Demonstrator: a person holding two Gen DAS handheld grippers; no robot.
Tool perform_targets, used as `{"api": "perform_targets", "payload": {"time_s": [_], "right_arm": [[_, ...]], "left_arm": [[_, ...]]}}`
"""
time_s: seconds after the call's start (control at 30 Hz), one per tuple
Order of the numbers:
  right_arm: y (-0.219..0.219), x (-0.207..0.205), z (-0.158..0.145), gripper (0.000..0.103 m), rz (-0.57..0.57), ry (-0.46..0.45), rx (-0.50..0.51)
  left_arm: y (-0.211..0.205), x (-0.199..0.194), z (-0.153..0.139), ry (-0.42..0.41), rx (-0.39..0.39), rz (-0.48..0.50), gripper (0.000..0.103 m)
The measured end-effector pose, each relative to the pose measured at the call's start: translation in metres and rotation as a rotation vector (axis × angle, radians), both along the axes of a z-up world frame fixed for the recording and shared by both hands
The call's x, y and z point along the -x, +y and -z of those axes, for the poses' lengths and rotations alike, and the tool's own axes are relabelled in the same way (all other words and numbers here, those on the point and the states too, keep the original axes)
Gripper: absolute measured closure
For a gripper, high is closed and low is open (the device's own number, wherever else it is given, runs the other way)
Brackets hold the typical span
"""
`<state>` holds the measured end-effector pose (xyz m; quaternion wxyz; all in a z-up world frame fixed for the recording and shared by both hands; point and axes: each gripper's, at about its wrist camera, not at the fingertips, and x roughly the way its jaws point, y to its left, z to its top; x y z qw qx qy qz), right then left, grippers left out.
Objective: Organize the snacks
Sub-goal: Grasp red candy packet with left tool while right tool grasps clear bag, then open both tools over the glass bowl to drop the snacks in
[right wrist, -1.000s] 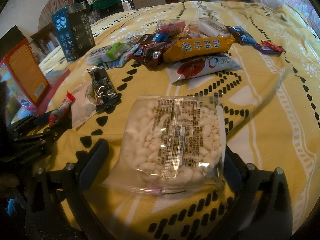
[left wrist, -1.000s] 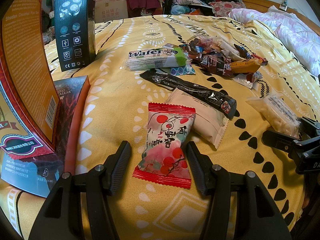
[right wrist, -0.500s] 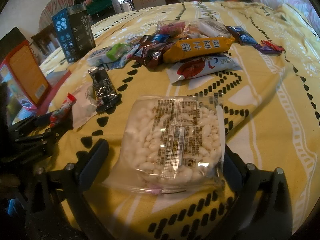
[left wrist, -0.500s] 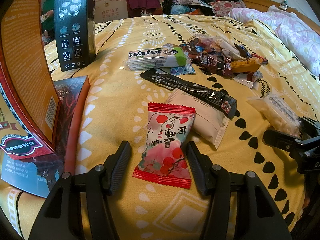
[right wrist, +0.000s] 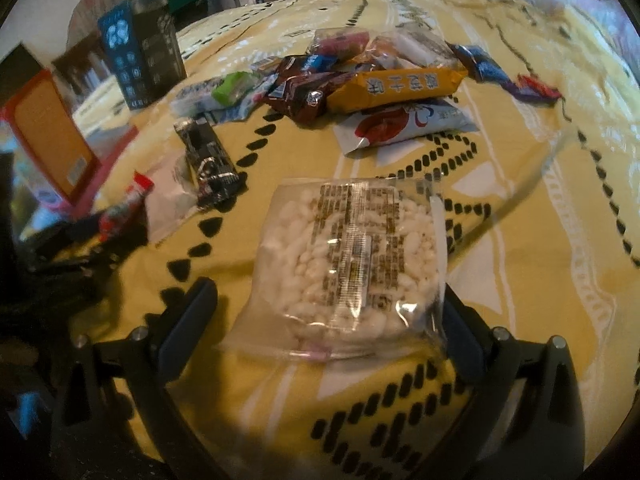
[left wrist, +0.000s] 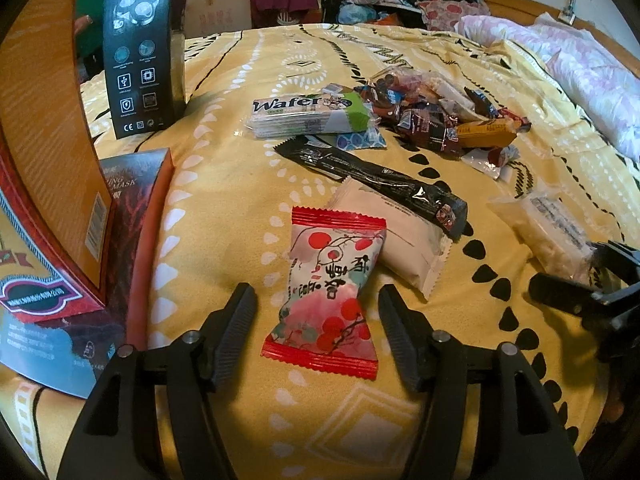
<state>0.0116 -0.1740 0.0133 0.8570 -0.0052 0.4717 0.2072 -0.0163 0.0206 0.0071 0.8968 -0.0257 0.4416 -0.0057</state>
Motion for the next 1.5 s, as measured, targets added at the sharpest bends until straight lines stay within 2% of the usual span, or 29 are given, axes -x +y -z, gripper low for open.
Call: {"api": "perform_targets", "payload": {"time_s": [0.07, 0.1, 0.13, 0.17, 0.23, 0.4, 0.47, 0.6, 0.7, 0.77, 0.83, 0.97, 1.07, 1.2, 1.3, 1.4, 1.5], "right_arm": [[-0.002, -0.004, -0.002, 0.001, 0.020, 0.021, -0.031], [-0.003, -0.005, -0.003, 0.006, 0.025, 0.026, -0.037], [-0.002, -0.008, -0.004, 0.017, 0.026, 0.031, -0.038], [-0.001, -0.010, -0.004, 0.023, 0.020, 0.035, -0.031], [0.001, -0.011, -0.006, 0.029, 0.017, 0.034, -0.024], [-0.011, -0.002, -0.027, 0.030, 0.031, 0.005, -0.075], [-0.010, 0.000, -0.043, 0.030, 0.035, -0.023, -0.089], [-0.003, 0.001, -0.095, 0.030, 0.030, -0.100, -0.148], [0.021, 0.002, -0.144, 0.030, -0.026, -0.171, -0.197], [0.049, 0.003, -0.178, 0.030, -0.087, -0.220, -0.229], [0.078, 0.006, -0.206, 0.030, -0.152, -0.256, -0.258], [0.152, 0.016, -0.247, 0.030, -0.297, -0.287, -0.324], [0.204, 0.027, -0.260, 0.030, -0.397, -0.274, -0.359], [0.281, 0.045, -0.266, 0.030, -0.528, -0.219, -0.401], [0.330, 0.058, -0.261, 0.030, -0.600, -0.182, -0.395], [0.369, 0.073, -0.258, 0.030, -0.650, -0.141, -0.375], [0.392, 0.084, -0.251, 0.030, -0.683, -0.116, -0.350]], "left_arm": [[0.000, -0.002, -0.002, 0.014, 0.001, -0.002, 0.038], [-0.001, -0.002, -0.002, 0.019, -0.002, 0.001, 0.038], [-0.002, -0.003, -0.003, 0.029, -0.009, 0.005, 0.043], [-0.003, -0.004, -0.005, 0.040, -0.016, 0.011, 0.059], [-0.005, -0.004, -0.010, 0.054, -0.016, 0.023, 0.062], [-0.012, 0.009, -0.040, 0.011, 0.008, 0.058, 0.066], [-0.016, 0.018, -0.066, -0.045, -0.022, 0.069, 0.066], [0.002, 0.035, -0.129, -0.164, -0.023, 0.041, 0.066], [0.032, 0.045, -0.171, -0.225, -0.007, -0.037, 0.066], [0.071, 0.057, -0.205, -0.269, 0.004, -0.135, 0.066], [0.101, 0.066, -0.226, -0.286, -0.009, -0.214, 0.066], [0.195, 0.100, -0.267, -0.313, 0.006, -0.409, 0.066], [0.255, 0.125, -0.283, -0.324, -0.021, -0.527, 0.066], [0.336, 0.156, -0.288, -0.298, -0.020, -0.682, 0.066], [0.384, 0.167, -0.271, -0.231, -0.003, -0.758, 0.066], [0.409, 0.163, -0.250, -0.160, -0.007, -0.782, 0.066], [0.417, 0.146, -0.224, -0.086, -0.014, -0.752, 0.066]]}}
